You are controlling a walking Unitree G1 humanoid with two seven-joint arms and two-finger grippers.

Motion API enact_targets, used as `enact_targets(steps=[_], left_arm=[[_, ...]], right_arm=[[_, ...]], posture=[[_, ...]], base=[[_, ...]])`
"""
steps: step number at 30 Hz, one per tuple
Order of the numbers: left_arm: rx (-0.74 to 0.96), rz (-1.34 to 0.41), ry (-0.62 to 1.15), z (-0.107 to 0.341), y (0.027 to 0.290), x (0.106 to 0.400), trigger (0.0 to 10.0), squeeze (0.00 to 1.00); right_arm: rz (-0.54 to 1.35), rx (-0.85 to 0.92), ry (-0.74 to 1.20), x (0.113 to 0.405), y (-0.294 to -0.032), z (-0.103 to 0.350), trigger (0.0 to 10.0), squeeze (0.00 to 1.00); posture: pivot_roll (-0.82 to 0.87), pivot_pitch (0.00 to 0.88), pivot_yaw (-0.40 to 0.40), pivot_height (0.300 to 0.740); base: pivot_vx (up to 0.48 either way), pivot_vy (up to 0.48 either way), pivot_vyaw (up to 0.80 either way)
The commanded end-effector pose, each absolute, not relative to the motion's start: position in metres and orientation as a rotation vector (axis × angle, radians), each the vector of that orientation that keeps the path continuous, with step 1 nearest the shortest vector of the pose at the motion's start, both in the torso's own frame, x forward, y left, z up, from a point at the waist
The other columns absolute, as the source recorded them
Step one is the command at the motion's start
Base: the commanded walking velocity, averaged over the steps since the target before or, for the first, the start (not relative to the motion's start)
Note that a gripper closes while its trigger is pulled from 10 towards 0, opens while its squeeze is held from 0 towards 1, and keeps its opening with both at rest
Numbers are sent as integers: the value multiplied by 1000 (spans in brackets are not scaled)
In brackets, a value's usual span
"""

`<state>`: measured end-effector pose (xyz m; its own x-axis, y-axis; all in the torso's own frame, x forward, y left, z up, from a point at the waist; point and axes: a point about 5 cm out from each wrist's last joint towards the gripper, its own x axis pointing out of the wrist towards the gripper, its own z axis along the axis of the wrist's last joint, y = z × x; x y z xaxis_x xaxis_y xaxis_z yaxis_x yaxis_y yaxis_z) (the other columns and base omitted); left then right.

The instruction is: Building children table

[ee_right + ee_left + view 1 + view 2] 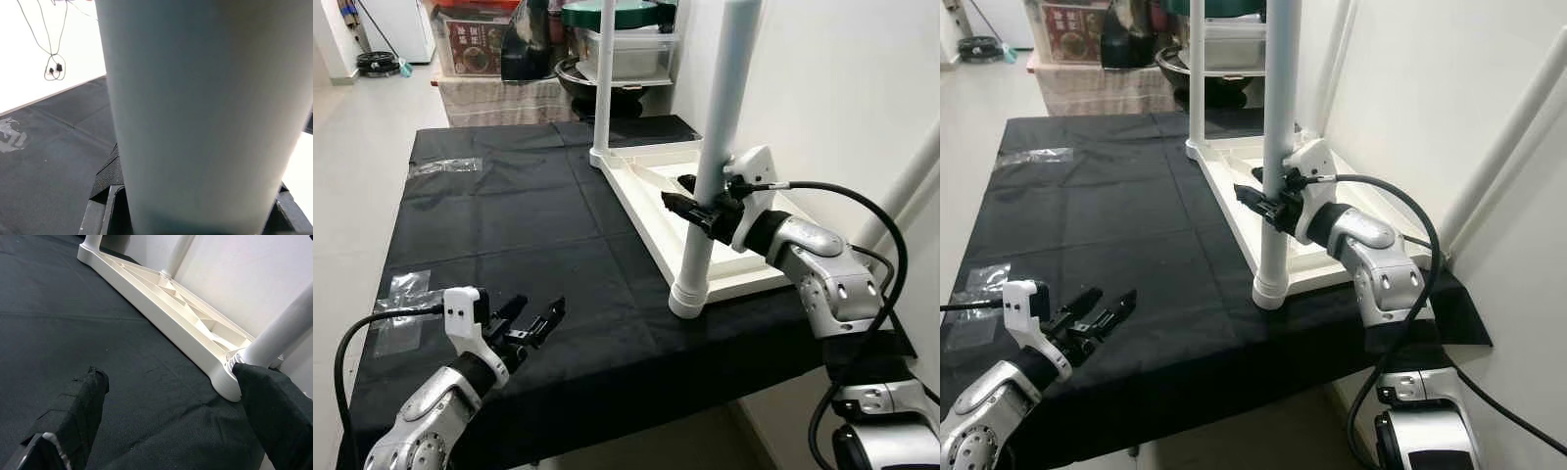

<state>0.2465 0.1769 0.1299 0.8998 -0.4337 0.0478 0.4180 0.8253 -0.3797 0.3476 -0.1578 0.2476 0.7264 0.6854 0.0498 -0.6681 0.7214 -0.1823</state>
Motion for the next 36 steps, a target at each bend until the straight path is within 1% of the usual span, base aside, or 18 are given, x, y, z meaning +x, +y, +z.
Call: enact_targets(steps=[1,7,10,13,15,20,26,28,29,32,33,34,35,36], left_arm=[[-400,-455,55,127,176,245,10000,0],[-402,-449,55,126,176,244,10000,0],[-403,-448,56,126,176,244,10000,0],[-402,-448,56,126,176,244,10000,0],[-402,-449,57,126,176,244,10000,0],[-402,-451,57,126,176,244,10000,0],[-401,-453,55,126,176,245,10000,0],[-401,-453,55,126,176,245,10000,0],[-402,-454,54,126,175,246,10000,0],[-402,-454,54,126,175,246,10000,0],[-402,-454,55,126,175,246,10000,0],[-402,-454,55,126,175,246,10000,0],[-403,-453,54,126,175,246,10000,0],[-403,-453,54,126,175,246,10000,0]], right_arm=[[752,-156,-72,347,-157,237,0,0],[710,-120,-35,351,-160,229,0,0],[652,-69,-6,353,-164,222,0,0],[648,-66,-3,353,-164,220,0,0],[600,-6,45,349,-162,205,0,0],[570,-8,64,344,-158,194,0,0],[541,-51,96,338,-150,183,0,0],[507,-66,125,338,-148,178,0,0],[436,-79,182,339,-148,167,0,0],[436,-79,182,339,-148,167,0,0],[383,-78,211,339,-148,161,0,0],[383,-78,211,339,-148,161,0,0],[285,-56,243,341,-149,154,0,0],[285,-56,243,341,-149,154,0,0]], posture=[[13,0,-104,740],[16,0,-107,740],[16,0,-107,740],[16,0,-105,740],[16,0,-105,740],[16,0,-102,740],[14,0,-101,740],[11,0,-102,740],[9,0,-103,740],[9,0,-103,740],[10,0,-104,740],[10,0,-104,740],[9,0,-108,740],[9,0,-108,740]], base=[[0,0,0],[0,0,0],[0,0,0],[0,0,0],[0,0,0],[0,0,0],[0,0,0],[0,0,0],[0,0,0],[0,0,0],[0,0,0],[0,0,0],[0,0,0],[0,0,0]])
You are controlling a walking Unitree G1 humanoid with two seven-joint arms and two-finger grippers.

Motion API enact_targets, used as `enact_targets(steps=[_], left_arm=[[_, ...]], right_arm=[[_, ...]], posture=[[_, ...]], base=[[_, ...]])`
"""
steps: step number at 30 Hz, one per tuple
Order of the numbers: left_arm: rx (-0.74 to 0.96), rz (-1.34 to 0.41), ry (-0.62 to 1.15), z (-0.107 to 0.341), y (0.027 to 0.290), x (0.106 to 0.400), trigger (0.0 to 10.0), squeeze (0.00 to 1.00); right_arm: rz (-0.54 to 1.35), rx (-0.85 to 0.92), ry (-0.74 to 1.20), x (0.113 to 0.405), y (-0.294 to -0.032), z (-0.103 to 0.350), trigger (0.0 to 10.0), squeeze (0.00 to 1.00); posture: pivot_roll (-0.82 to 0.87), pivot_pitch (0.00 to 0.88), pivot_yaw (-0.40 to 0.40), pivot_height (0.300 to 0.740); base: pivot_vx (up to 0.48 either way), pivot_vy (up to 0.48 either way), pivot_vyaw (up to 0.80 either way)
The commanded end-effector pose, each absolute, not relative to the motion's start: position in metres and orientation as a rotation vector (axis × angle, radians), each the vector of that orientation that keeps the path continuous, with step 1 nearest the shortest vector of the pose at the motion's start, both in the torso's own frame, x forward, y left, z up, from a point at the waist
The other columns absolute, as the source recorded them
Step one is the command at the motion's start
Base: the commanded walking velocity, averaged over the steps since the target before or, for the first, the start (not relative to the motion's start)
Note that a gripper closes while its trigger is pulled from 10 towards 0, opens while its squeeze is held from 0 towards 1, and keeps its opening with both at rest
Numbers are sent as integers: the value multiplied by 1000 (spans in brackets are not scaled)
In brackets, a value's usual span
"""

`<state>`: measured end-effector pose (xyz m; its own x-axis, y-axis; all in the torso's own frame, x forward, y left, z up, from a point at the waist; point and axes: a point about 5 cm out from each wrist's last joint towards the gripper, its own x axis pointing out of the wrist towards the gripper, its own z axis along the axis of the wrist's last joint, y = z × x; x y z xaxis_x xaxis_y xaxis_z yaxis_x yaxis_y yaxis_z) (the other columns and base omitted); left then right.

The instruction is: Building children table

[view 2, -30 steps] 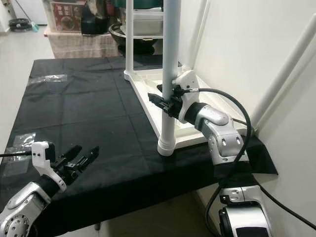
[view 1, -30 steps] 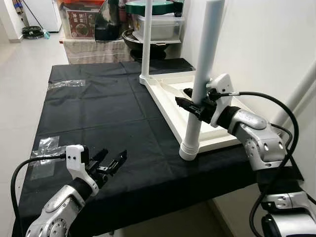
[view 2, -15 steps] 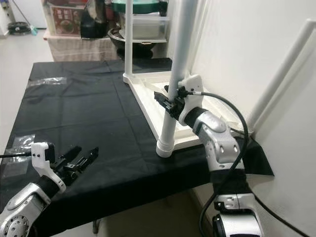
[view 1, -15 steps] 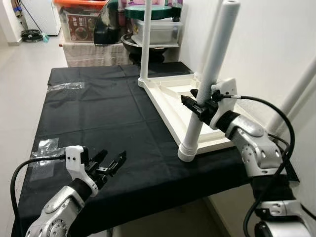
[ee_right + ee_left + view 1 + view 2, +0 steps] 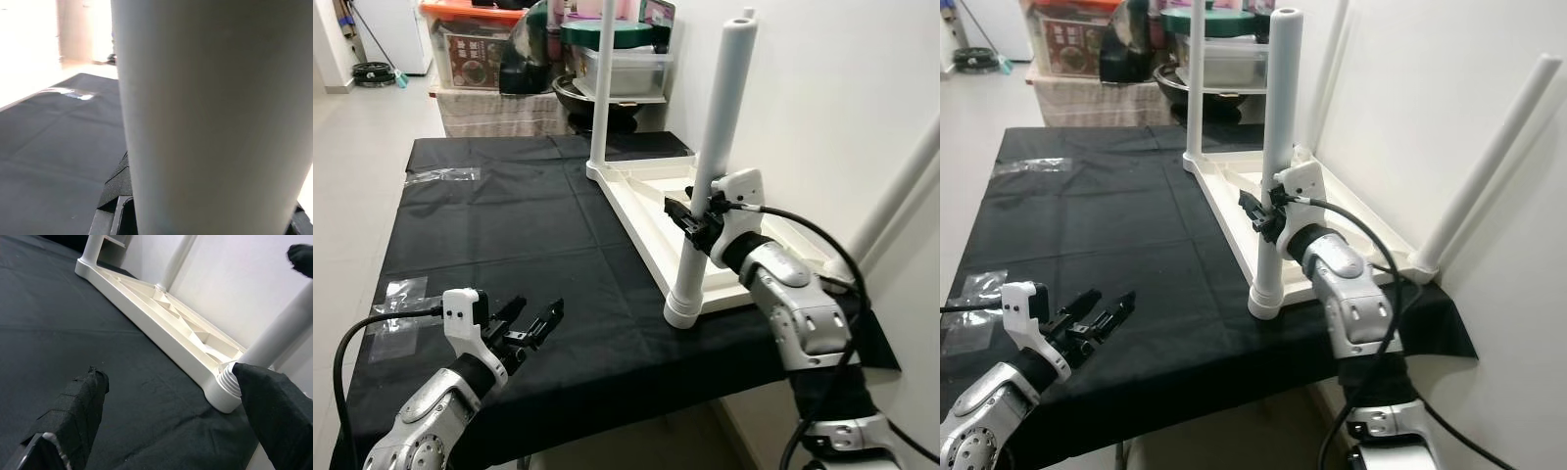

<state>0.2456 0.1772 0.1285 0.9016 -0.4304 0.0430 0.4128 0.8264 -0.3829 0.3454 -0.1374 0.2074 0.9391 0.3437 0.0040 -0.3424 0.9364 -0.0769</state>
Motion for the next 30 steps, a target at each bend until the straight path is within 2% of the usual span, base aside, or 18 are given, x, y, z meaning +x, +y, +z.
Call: enact_targets(steps=[1,3,10,18,30], left_arm=[[-404,-451,54,125,175,246,10000,0],[-407,-448,54,125,175,245,10000,0],[-409,-445,54,124,174,245,10000,0],[-411,-438,52,124,174,244,10000,0],[-413,-432,51,124,174,243,10000,0]], right_arm=[[173,-20,274,342,-150,145,0,0],[37,29,314,341,-150,135,0,0],[-86,83,334,337,-140,129,0,0],[-99,35,313,337,-131,134,0,0],[-246,-12,354,334,-122,127,0,0]], posture=[[9,0,-108,740],[9,0,-112,740],[10,0,-116,740],[10,0,-125,740],[12,0,-132,740]], base=[[0,0,0],[0,0,0],[0,0,0],[0,0,0],[0,0,0]])
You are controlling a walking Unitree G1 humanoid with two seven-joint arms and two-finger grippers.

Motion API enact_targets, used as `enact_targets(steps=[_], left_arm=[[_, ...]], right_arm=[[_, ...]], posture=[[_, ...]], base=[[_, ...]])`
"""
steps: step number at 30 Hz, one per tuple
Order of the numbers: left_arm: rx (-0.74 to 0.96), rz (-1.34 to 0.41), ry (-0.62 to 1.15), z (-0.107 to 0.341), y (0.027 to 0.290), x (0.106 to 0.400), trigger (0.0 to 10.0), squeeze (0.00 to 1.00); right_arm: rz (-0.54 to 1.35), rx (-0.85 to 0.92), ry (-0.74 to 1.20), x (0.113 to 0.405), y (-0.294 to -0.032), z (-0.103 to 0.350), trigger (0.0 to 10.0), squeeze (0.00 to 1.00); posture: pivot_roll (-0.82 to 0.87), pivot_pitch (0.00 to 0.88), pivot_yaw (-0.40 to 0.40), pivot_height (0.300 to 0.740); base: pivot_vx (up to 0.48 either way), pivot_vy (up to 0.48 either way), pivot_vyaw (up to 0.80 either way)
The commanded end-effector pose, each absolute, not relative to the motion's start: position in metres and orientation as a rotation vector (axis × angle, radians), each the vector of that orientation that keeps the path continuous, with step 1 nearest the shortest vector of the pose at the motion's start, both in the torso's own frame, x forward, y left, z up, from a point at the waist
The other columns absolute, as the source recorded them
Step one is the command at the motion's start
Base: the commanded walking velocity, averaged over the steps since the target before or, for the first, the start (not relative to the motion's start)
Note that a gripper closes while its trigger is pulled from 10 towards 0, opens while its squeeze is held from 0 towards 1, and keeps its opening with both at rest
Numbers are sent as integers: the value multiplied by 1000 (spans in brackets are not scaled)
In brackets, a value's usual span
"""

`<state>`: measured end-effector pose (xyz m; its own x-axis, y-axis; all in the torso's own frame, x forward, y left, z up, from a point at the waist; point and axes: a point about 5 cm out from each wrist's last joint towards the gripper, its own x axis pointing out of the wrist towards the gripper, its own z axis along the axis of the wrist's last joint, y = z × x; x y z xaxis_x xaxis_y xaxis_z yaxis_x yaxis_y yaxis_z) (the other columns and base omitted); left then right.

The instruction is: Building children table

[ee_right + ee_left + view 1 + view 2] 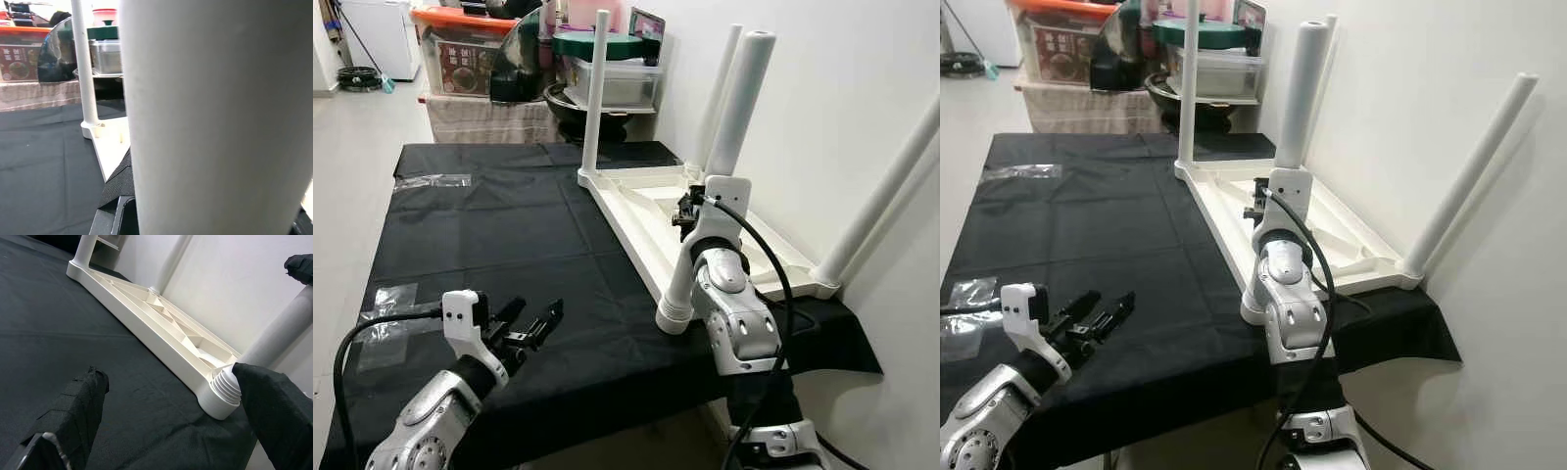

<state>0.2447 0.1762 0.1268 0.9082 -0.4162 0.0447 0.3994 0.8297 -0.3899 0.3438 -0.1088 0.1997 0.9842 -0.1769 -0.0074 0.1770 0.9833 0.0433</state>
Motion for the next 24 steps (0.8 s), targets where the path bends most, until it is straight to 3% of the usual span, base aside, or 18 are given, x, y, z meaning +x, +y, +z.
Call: enact_targets(steps=[1,24], left_arm=[[-413,-431,51,124,174,243,10000,0],[-405,-424,50,124,177,244,10000,0]], right_arm=[[-260,-12,361,334,-122,126,0,0],[-457,111,347,335,-123,138,0,0]], posture=[[12,0,-132,740],[13,0,-124,740]], base=[[0,0,0],[0,0,0]])
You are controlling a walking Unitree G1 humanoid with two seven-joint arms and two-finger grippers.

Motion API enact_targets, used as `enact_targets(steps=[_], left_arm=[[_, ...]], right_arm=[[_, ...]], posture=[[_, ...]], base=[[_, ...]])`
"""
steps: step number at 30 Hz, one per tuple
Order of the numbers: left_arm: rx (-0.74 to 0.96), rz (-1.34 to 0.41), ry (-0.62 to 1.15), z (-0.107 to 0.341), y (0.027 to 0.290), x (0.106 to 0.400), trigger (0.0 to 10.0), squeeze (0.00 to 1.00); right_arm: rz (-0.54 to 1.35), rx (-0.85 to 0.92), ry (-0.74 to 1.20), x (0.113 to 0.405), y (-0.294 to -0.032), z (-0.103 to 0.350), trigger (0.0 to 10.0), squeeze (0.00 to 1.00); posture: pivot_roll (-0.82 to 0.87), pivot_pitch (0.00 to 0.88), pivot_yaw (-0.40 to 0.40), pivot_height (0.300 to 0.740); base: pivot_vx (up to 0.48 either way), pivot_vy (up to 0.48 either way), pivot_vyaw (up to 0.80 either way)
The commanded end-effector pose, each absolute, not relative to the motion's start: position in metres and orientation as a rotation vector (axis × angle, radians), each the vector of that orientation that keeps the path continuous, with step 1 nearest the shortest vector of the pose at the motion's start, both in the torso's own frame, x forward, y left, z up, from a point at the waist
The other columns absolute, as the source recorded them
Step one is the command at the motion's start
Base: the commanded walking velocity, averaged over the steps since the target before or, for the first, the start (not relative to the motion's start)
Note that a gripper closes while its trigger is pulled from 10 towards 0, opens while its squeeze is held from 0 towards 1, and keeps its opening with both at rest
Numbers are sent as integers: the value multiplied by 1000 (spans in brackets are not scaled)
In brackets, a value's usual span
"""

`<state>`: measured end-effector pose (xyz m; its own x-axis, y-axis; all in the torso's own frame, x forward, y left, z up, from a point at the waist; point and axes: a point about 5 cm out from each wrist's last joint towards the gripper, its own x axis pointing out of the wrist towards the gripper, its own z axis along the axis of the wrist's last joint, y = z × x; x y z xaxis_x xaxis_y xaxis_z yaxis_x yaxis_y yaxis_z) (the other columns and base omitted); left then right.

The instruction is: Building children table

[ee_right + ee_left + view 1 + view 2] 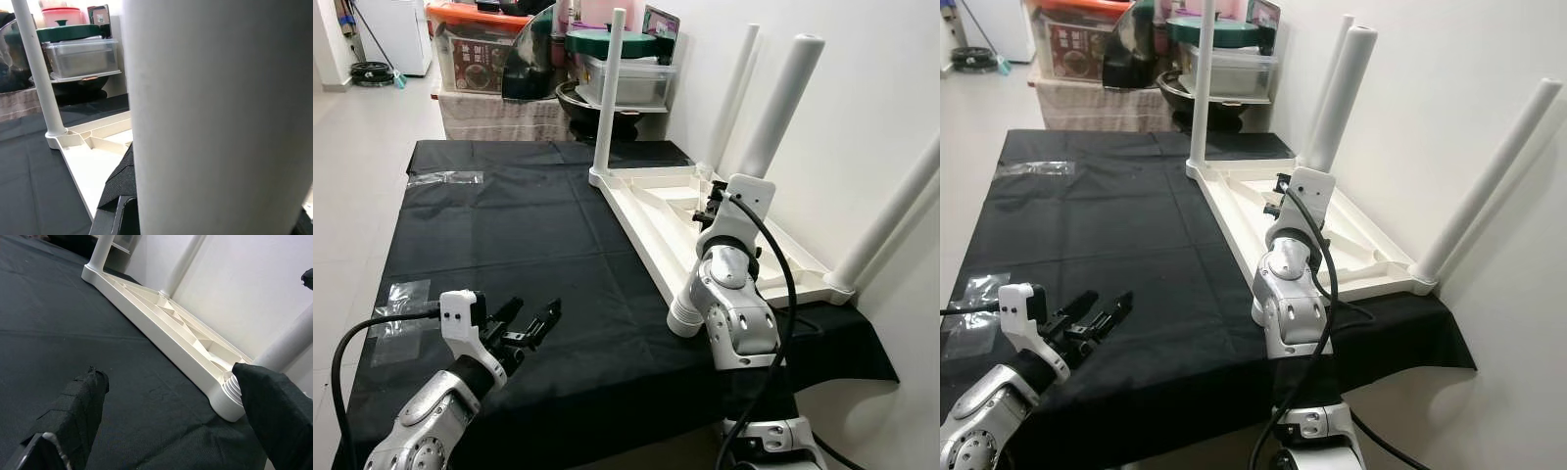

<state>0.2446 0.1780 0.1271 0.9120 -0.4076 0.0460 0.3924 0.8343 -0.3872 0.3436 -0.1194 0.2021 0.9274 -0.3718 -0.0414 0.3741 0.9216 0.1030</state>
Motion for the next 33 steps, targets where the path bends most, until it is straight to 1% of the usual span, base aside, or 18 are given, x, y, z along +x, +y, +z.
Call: enact_targets(steps=[1,6,13,17,21,22,23,24,25,27,28,29,30,31,33], left_arm=[[-405,-424,50,124,177,244,10000,0],[-402,-429,48,125,177,246,10000,0],[-402,-433,48,125,176,247,10000,0],[-401,-433,47,125,176,247,10000,0],[-400,-432,46,125,176,247,10000,0],[-401,-433,46,125,175,247,10000,0],[-401,-433,45,125,175,247,10000,0],[-402,-433,45,125,175,247,10000,0],[-403,-433,44,125,175,247,10000,0],[-403,-433,44,125,175,247,10000,0],[-403,-432,44,125,175,247,10000,0],[-403,-432,44,125,175,247,10000,0],[-403,-432,44,124,175,247,10000,0],[-403,-432,44,124,175,247,10000,0],[-403,-432,45,124,175,247,10000,0]], right_arm=[[-457,111,347,335,-123,138,0,0],[-458,133,302,339,-126,153,0,0],[-451,145,288,341,-127,159,0,0],[-416,147,291,342,-124,160,0,0],[-327,142,300,344,-115,161,0,0],[-317,137,301,345,-115,161,3098,0],[-310,136,302,345,-114,161,3608,0],[-304,137,303,345,-114,162,3804,0],[-300,136,301,345,-113,162,4784,0],[-298,136,300,346,-113,163,4784,0],[-282,133,297,346,-112,164,8980,0],[-282,133,297,346,-112,164,8980,0],[-250,132,295,346,-109,165,10000,0],[-250,132,295,346,-109,165,10000,0],[-161,126,284,346,-102,168,10000,0]], posture=[[13,0,-124,740],[12,0,-120,740],[11,0,-119,740],[13,0,-121,740],[13,0,-123,740],[13,0,-124,740],[13,0,-124,740],[12,0,-126,740],[12,0,-126,740],[12,0,-126,740],[13,0,-126,740],[13,0,-126,740],[14,0,-125,740],[14,0,-125,740],[13,0,-125,740]], base=[[0,0,0],[0,0,0],[0,0,0],[0,0,0],[0,0,0],[0,0,0],[0,0,0],[0,0,0],[0,0,0],[0,0,0],[0,0,0],[0,0,0],[0,0,0],[0,0,0],[0,0,0]])
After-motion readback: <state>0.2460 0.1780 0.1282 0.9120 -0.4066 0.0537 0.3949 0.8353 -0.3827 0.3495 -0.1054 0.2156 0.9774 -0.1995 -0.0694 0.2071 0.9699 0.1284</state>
